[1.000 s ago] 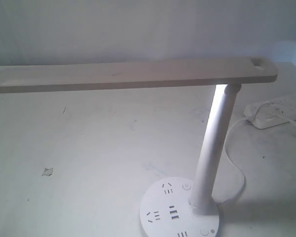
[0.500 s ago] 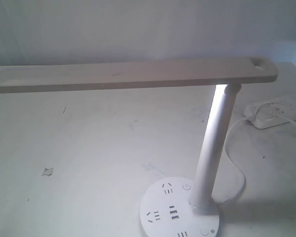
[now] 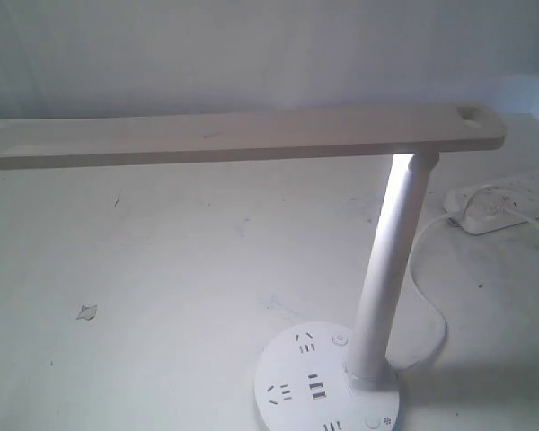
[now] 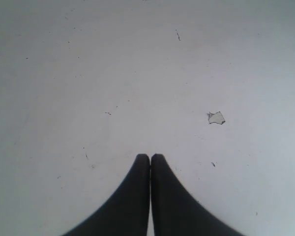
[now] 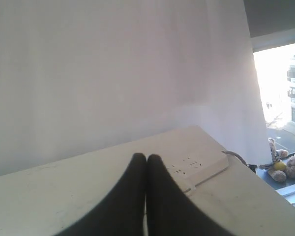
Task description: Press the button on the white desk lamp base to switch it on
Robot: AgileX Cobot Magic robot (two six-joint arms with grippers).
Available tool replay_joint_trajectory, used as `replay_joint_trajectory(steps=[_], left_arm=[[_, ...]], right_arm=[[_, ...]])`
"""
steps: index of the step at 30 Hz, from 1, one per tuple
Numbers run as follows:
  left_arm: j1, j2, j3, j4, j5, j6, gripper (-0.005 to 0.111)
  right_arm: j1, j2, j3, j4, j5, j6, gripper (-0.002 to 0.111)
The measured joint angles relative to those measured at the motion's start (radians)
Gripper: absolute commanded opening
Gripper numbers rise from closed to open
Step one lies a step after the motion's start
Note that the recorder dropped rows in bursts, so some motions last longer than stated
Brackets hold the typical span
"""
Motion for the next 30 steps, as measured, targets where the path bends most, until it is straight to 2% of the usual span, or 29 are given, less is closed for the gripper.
replay_joint_trajectory(steps=[13,18,21,26,28,30], left_arm=[[0.0,0.0,0.0,0.0,0.0,0.0,0.0],[0.0,0.0,0.0,0.0,0.0,0.0,0.0],[0.0,0.0,0.0,0.0,0.0,0.0,0.0],[0.0,0.0,0.0,0.0,0.0,0.0,0.0],[0.0,0.0,0.0,0.0,0.0,0.0,0.0],[0.0,0.0,0.0,0.0,0.0,0.0,0.0]], right_arm=[[0.0,0.0,0.009,0.0,-0.02,0.02,0.0],[0.0,0.0,0.009,-0.01,0.045,0.023,0.0],[0.0,0.0,0.009,-0.151,0.148,0.023,0.0],[0.0,0.0,0.009,-0.615,0.468,0.023,0.0],[0.0,0.0,0.009,-0.745,0.562,0.023,0.0],[0.0,0.0,0.009,-0.791,0.591,0.023,0.0]])
